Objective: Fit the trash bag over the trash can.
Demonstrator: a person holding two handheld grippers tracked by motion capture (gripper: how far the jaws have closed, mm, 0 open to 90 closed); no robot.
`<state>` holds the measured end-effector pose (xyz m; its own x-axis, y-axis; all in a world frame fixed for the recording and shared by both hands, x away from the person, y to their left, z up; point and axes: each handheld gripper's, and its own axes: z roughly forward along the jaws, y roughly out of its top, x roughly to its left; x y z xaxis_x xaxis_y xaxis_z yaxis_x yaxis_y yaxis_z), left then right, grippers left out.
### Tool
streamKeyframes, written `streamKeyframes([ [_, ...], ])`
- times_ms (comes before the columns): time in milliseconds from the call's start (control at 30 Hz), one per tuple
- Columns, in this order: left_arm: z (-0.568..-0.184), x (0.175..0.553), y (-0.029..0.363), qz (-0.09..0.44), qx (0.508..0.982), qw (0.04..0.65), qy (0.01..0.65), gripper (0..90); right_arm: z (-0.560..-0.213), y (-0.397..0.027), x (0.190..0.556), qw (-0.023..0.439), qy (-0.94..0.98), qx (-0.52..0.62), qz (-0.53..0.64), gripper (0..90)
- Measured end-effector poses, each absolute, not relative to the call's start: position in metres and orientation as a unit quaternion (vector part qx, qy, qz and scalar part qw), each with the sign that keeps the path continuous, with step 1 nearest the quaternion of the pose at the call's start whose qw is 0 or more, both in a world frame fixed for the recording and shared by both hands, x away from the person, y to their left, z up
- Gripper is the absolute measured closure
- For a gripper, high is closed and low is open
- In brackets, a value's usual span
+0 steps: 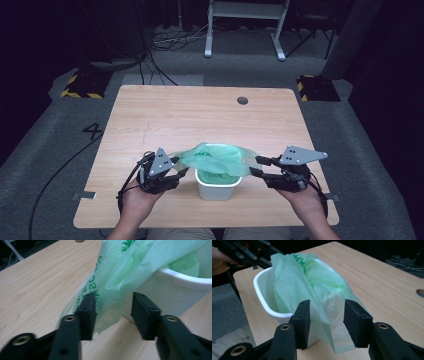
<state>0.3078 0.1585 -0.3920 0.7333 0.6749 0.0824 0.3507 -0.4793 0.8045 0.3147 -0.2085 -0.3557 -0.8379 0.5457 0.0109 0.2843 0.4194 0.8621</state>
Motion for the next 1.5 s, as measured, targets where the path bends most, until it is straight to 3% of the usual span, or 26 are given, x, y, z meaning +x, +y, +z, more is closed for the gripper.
streamKeyframes([
  [100, -0.393, 0.310, 0.156, 0.193, 0.841, 0.405, 0.301, 73.1, -0.362, -0.203, 0.317, 0.121, 0.840, 0.242, 0.471, 61.5],
  [200, -0.392, 0.307, 0.154, 0.203, 0.844, 0.406, 0.288, 86.5, -0.365, -0.198, 0.316, 0.112, 0.851, 0.226, 0.461, 80.4],
  [300, -0.389, 0.300, 0.155, 0.211, 0.839, 0.418, 0.279, 89.6, -0.364, -0.195, 0.311, 0.124, 0.859, 0.211, 0.450, 89.8],
  [600, -0.378, 0.271, 0.163, 0.231, 0.827, 0.447, 0.250, 89.8, -0.355, -0.200, 0.295, 0.136, 0.855, 0.199, 0.458, 90.0],
  [967, -0.381, 0.246, 0.162, 0.205, 0.843, 0.452, 0.210, 89.7, -0.362, -0.202, 0.277, 0.125, 0.868, 0.181, 0.446, 90.0],
  [1500, -0.403, 0.253, 0.142, 0.185, 0.870, 0.415, 0.192, 89.7, -0.403, -0.208, 0.289, 0.089, 0.888, 0.209, 0.399, 90.0],
])
